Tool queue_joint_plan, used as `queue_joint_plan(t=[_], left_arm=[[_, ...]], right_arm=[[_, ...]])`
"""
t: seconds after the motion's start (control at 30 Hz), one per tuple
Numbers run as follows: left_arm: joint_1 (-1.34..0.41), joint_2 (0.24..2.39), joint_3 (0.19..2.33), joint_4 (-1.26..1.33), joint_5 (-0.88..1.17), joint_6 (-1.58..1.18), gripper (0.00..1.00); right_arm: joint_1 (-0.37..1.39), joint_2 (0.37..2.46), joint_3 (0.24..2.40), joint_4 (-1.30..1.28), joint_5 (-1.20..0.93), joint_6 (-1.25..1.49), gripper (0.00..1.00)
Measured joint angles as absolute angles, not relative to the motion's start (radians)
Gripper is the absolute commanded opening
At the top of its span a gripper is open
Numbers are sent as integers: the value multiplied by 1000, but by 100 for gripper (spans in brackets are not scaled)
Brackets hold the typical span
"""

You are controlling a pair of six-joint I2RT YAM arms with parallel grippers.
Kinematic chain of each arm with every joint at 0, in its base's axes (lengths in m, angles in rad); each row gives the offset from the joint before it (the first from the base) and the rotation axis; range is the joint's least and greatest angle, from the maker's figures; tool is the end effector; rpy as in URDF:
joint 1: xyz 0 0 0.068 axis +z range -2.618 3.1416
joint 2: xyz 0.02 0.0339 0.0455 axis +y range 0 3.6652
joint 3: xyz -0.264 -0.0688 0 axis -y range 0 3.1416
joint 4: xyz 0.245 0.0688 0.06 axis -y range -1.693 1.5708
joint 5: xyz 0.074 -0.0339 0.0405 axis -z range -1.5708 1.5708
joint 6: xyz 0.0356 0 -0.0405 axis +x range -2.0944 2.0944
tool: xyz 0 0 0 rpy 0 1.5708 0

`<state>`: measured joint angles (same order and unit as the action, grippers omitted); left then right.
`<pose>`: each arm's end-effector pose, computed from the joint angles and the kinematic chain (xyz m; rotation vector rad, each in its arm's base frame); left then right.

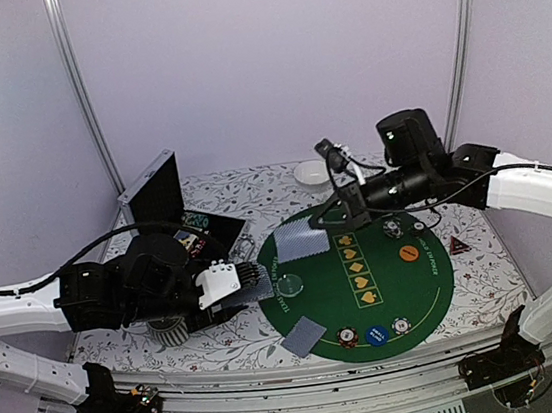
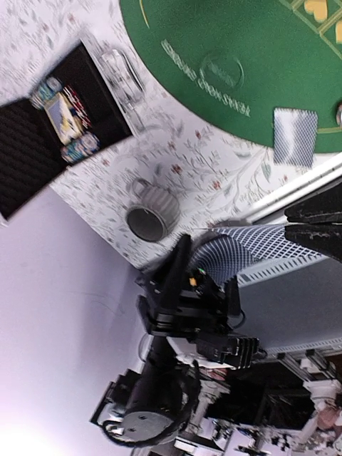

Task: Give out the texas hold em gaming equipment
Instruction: Distribute the poker card in the big blind area.

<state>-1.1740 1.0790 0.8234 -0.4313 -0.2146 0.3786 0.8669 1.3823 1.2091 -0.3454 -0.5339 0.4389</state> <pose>0.0965 -0.2107 0.2733 1.4899 1.6804 -0.1883 0.1888 0.2504 0.3378 -0.8364 2.1470 1.2971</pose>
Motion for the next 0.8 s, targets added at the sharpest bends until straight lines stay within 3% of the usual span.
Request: queue_joint_plan(t=[0.2, 0.4, 0.6, 0.8], left_arm=[[-1174, 1079, 823, -431, -214, 378, 55], [-1173, 1079, 823, -431, -213, 378, 55], [-1172, 1079, 823, -431, -210, 378, 56], [-1172, 1079, 823, -431, -210, 378, 56]], right_arm=[[469, 1313, 1274, -409, -580, 302, 2], [180, 1577, 1496, -495, -691, 89, 2], [30, 1983, 1763, -671, -767, -104, 2], [-3, 2181, 1849, -812, -792, -231, 2]])
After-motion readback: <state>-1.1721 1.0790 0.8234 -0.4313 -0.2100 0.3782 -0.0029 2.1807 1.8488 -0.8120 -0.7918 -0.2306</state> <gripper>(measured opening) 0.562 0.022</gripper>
